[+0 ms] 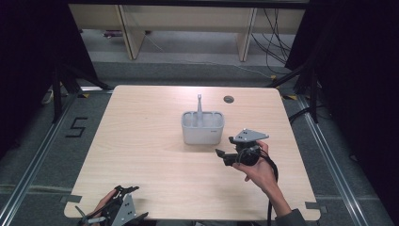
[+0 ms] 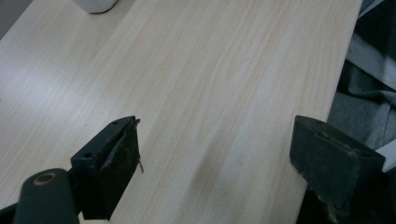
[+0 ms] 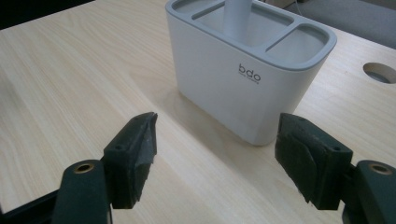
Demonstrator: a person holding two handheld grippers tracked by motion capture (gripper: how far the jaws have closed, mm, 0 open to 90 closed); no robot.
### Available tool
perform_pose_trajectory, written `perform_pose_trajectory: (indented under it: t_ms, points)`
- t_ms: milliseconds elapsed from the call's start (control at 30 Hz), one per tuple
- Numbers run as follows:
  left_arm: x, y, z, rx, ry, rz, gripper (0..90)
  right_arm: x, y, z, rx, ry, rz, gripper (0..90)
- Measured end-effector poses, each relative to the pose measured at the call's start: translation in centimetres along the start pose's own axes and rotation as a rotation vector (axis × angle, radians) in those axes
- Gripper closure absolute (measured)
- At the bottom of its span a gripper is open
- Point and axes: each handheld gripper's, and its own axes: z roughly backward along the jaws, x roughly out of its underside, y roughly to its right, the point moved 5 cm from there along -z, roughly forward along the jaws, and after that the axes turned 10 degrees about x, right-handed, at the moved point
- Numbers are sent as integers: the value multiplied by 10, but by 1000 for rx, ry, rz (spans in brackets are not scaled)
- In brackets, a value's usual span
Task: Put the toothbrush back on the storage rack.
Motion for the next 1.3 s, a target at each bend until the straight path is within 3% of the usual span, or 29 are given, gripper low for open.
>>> perform_pose_trajectory:
  t_ms: [100, 167, 233, 267, 333, 400, 433, 467, 500, 533, 700, 733, 833, 933, 1200, 1300]
  points:
    - [0, 1, 0, 21, -1, 2, 155, 1, -2, 2, -1, 5, -2, 300]
    - [0, 1, -1, 6, -1, 3, 155, 2, -3, 3, -11, 3, 4, 300]
    - [1, 1, 1, 18, -16, -2, 155, 4, -3, 3, -4, 7, 5, 300]
    - [0, 1, 1, 16, -9, 1, 155, 5, -6, 4, -10, -13, -16, 300]
    - [0, 1, 0, 4, 0, 3, 155, 6, -6, 3, -12, 0, 2, 300]
    - [0, 1, 0, 18, -4, 2, 155, 8, -6, 3, -9, 3, 13, 297]
    - [0, 1, 0, 20, -1, 2, 155, 10, -9, 5, -12, -19, -20, 292]
    - [1, 1, 0, 18, -2, 3, 154, 10, -7, 4, -15, -8, 3, 285]
    - [1, 1, 0, 16, -8, 1, 155, 12, -9, 4, -7, -12, -21, 280]
    - [1, 1, 0, 23, -6, 2, 155, 12, -7, 3, -12, -6, -2, 273]
    - [0, 2, 0, 19, 3, 2, 154, 19, -11, 5, -15, -32, -38, 255]
    - [0, 2, 0, 20, 2, 3, 155, 19, -10, 5, -15, -26, -19, 254]
    - [1, 1, 0, 12, -12, 1, 155, 24, -13, 5, -20, -35, -36, 254]
    - [1, 2, 1, 25, -11, 3, 155, 27, -15, 5, -29, -39, -26, 253]
    - [1, 1, -1, 5, -4, 1, 155, 37, -20, 6, -45, -56, -23, 251]
    - [1, 2, 0, 23, -1, 4, 155, 41, -22, 7, -46, -63, -19, 249]
